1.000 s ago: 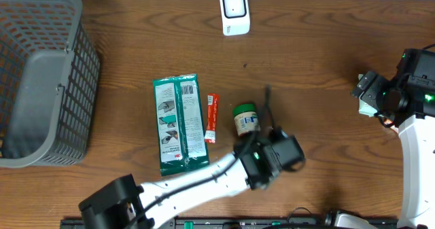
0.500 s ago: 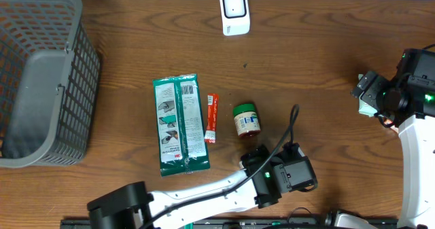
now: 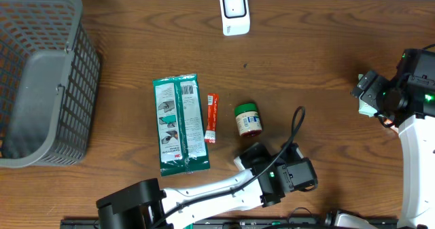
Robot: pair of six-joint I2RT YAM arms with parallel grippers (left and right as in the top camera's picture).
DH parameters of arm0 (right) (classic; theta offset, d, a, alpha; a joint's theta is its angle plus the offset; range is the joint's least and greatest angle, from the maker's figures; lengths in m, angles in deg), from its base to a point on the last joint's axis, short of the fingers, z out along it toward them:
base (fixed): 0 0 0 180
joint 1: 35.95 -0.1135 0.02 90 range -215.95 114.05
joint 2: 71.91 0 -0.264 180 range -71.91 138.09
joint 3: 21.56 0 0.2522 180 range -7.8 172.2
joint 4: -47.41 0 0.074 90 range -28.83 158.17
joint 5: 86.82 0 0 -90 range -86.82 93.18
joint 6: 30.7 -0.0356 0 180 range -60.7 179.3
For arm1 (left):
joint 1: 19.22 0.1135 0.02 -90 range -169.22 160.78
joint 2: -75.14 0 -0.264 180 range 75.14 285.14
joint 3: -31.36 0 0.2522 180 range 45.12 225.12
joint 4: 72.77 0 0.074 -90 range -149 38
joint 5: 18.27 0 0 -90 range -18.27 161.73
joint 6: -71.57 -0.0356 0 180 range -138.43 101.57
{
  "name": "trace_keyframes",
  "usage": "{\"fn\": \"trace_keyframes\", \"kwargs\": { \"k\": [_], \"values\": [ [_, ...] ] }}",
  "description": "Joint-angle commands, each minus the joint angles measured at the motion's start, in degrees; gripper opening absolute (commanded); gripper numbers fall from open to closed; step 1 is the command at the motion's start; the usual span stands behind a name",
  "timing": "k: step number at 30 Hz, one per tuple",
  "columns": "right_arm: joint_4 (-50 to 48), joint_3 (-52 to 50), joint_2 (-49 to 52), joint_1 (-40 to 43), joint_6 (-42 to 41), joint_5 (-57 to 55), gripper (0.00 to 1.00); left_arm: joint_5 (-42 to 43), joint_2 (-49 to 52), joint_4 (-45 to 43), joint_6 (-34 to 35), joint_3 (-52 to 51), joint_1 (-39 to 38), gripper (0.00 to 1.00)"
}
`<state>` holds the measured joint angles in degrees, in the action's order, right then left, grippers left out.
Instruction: Scan the item barcode
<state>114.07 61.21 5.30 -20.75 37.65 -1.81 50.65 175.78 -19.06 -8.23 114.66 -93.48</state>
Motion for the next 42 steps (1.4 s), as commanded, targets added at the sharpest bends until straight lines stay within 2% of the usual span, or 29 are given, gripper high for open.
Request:
{"fn": "trace_keyframes", "kwargs": {
  "k": [1, 4, 17, 23, 29, 42],
  "values": [
    [0.1, 0.6, -0.4, 0.2, 0.7, -1.0, 0.99, -7.0, -0.2, 0.5, -0.4, 0.3, 0.6, 0.73],
    [0.1, 0.6, -0.4, 0.2, 0.7, -1.0, 0.99, -7.0, -0.2, 0.9, 1.5, 0.3, 1.2, 0.72],
    [0.1, 0.6, -0.4, 0.2, 0.7, -1.0, 0.99, -6.1, -0.3, 3.9, 1.5, 0.6, 5.9, 0.72],
    [0.1, 0.6, -0.4, 0.2, 0.7, -1.0, 0.99, 8.3, -0.2, 2.9, 1.4, 1.6, 5.9, 0.72],
    [0.1, 0.6, -0.4, 0.2, 0.7, -1.0, 0.99, 9.9, 0.2, 3.2, -3.3, 0.1, 6.1, 0.8],
    [0.1, 0.6, -0.4, 0.2, 0.7, -1.0, 0.99, 8.6, 0.5, 3.7, -5.0, -1.2, 6.1, 0.8]
  ]
}}
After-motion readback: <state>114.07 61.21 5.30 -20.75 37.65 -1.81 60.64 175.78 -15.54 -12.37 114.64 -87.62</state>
